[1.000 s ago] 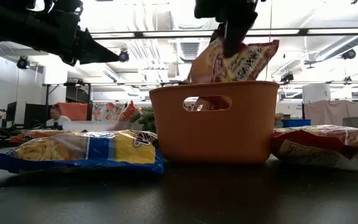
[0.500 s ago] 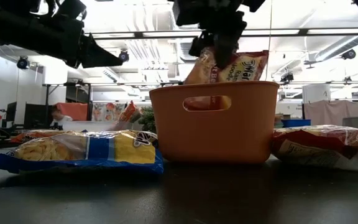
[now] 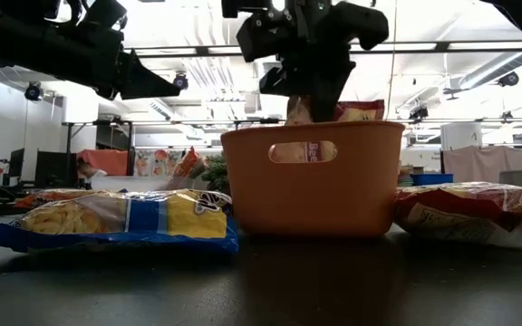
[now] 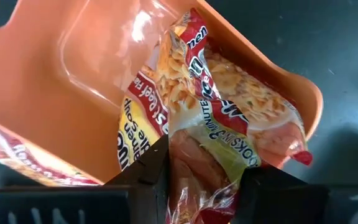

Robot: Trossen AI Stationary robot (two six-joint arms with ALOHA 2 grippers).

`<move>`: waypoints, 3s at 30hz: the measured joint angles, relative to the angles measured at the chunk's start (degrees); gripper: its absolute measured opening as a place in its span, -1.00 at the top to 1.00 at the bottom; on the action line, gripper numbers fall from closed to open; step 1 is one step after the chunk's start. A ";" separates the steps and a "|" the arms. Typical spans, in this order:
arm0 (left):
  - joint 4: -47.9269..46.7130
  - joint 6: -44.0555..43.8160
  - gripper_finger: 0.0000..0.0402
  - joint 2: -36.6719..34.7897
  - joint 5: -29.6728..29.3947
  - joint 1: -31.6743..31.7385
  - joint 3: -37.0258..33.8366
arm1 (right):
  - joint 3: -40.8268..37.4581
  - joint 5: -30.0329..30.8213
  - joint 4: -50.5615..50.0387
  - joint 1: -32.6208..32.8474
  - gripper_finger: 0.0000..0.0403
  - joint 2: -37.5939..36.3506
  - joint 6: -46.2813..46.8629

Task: Sort Maruchan noodles
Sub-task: Put the red noodle pack into the orange bin

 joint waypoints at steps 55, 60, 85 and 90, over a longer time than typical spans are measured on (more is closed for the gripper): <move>24.80 -2.41 0.77 13.74 21.99 1.14 0.00 | -62.45 10.71 72.30 6.70 0.35 -43.04 24.31; 29.35 -4.85 0.53 19.34 22.60 2.09 1.80 | -70.20 11.15 89.18 5.57 0.37 -48.63 15.46; 28.67 -19.45 -0.08 43.10 25.99 6.54 16.08 | -78.32 10.87 104.70 -0.42 0.37 -61.75 -2.81; 24.28 -21.46 -0.10 44.91 26.06 6.69 18.05 | -78.34 10.68 104.29 -0.95 0.37 -61.63 -2.88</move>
